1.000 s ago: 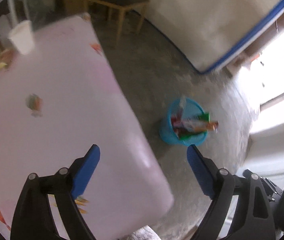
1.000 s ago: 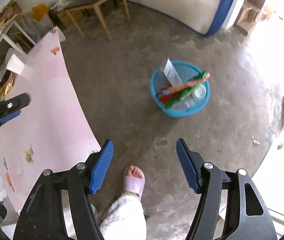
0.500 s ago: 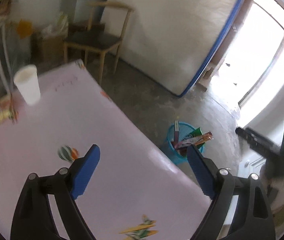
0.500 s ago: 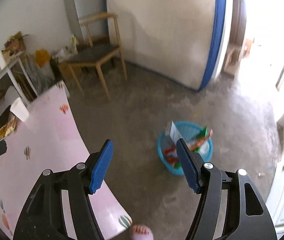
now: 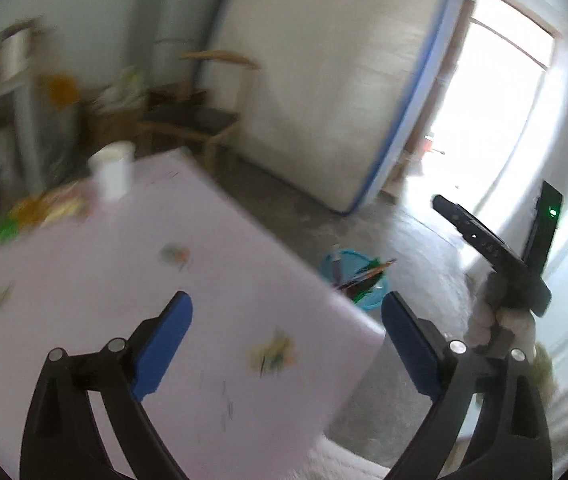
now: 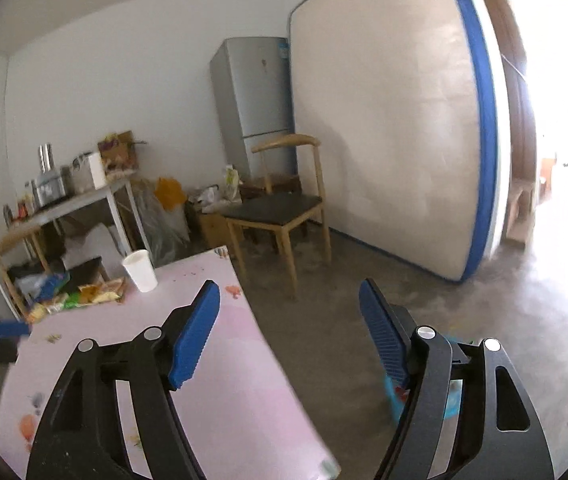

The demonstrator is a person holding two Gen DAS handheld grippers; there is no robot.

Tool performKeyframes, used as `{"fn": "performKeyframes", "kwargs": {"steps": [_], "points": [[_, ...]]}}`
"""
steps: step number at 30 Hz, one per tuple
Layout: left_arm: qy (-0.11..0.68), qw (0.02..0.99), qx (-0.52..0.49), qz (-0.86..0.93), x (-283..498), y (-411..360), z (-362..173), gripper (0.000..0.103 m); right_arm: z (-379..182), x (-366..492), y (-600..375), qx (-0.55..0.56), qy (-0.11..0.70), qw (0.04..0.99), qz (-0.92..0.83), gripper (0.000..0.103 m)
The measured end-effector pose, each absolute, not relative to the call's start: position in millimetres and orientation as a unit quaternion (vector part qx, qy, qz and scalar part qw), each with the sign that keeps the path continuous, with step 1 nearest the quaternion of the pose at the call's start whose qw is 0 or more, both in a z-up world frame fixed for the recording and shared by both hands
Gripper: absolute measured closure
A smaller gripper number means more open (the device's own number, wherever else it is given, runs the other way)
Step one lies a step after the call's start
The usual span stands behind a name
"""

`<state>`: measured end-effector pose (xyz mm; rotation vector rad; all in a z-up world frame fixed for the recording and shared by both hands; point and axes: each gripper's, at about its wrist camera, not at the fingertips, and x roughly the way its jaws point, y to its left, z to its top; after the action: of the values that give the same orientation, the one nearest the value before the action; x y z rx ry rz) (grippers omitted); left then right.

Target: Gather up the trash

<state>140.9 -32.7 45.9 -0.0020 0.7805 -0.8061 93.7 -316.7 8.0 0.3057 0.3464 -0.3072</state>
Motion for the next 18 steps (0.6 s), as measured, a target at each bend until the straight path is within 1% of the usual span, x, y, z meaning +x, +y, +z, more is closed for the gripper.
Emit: {"fn": "performKeyframes", "kwargs": {"steps": [2,4,8,12,15,18], "points": [[0.373,0.862,-0.026,-0.343,111,-6,44,0.006,7,81,-312,0.181,0.177,0.96,-0.119,0.034],[0.38,0.875,-0.035,-0.298,92,10,42,0.006,9,69,-295,0.167,0.193,0.962,-0.093,0.034],[0.362,0.899,-0.061,-0.238,50,34,48,0.006,15,42,-269,0.153,0.205,0.964,-0.077,0.034],[0.338,0.911,-0.039,-0.232,25,23,53,0.006,12,19,-262,0.154,0.196,0.965,-0.076,0.034],[0.333,0.91,-0.035,-0.246,20,1,52,0.006,3,24,-267,0.156,0.203,0.963,-0.08,0.034],[0.331,0.908,-0.047,-0.252,24,-22,46,0.006,-4,23,-269,0.153,0.216,0.96,-0.088,0.028]]}}
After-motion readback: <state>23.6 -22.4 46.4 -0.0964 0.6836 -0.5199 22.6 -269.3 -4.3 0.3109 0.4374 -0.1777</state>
